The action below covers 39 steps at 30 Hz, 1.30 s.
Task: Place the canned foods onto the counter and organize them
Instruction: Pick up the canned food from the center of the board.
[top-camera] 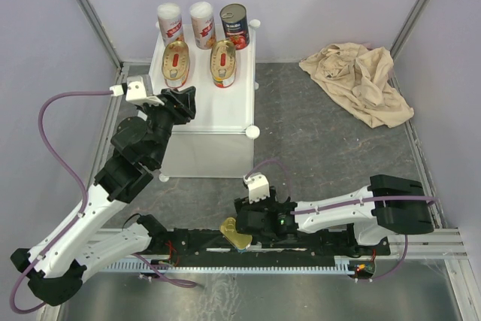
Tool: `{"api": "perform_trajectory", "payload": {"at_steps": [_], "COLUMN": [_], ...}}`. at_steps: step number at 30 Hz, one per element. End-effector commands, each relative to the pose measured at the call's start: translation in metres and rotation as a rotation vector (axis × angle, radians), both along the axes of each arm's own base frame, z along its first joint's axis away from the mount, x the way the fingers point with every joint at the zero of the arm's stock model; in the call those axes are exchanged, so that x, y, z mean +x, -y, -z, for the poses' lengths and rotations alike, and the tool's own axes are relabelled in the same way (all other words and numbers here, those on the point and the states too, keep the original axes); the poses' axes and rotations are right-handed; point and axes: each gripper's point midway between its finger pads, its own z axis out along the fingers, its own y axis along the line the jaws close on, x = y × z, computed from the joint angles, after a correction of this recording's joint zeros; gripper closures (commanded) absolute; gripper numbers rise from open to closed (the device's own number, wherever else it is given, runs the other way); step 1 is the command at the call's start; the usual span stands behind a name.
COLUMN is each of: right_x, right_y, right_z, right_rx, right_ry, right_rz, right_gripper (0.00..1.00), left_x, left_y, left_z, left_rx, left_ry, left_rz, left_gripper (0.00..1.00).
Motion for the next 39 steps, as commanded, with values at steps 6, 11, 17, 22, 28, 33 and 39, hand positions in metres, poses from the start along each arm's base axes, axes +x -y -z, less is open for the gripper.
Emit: {"api": "perform_trajectory", "payload": {"at_steps": [6,11,17,22,28,33,39], "right_x": [0.004,0.004,0.009,0.013,0.018,0.02,0.021], "right_y": [0.002,0.009,0.018,0.028,0.04,0.046,0.053], "right_z": [0.0,0.003,-0.008,-0.021,-0.035,-0.042,-0.049], "right_rx": [0.0,-0.009,-0.025,0.005,0.008,0.024,0.017], "right_ry": [0.013,0.011,0.046,0.071,0.104,0.118,0.121], "right_rz": [0.025,0.035,0.035,0.047,0.062,0.084,0.095], "right_gripper": [0.29,0.33,0.43,0.46,0.52,0.54,0.57], "left_x": [-0.002,-0.003,-0.001,-0.001,0.001,0.0,0.002], "left_y": [-0.01,-0.01,-0.009,-0.009,-0.005,-0.006,0.001], "left_z": [-0.012,-0.012,-0.011,-0.014,-0.02,-0.02,-0.015], "left_rx": [-0.048,-0.049,-0.047,-0.042,-0.047,-0.042,-0.045], "left_ry": [0.044,0.046,0.046,0.053,0.057,0.059,0.058], "left_rz": [-0.042,-0.04,-0.039,-0.044,-0.031,-0.029,-0.006], "left_gripper": [0.42,0.42,0.42,0.41,0.41,0.41,0.41]}}
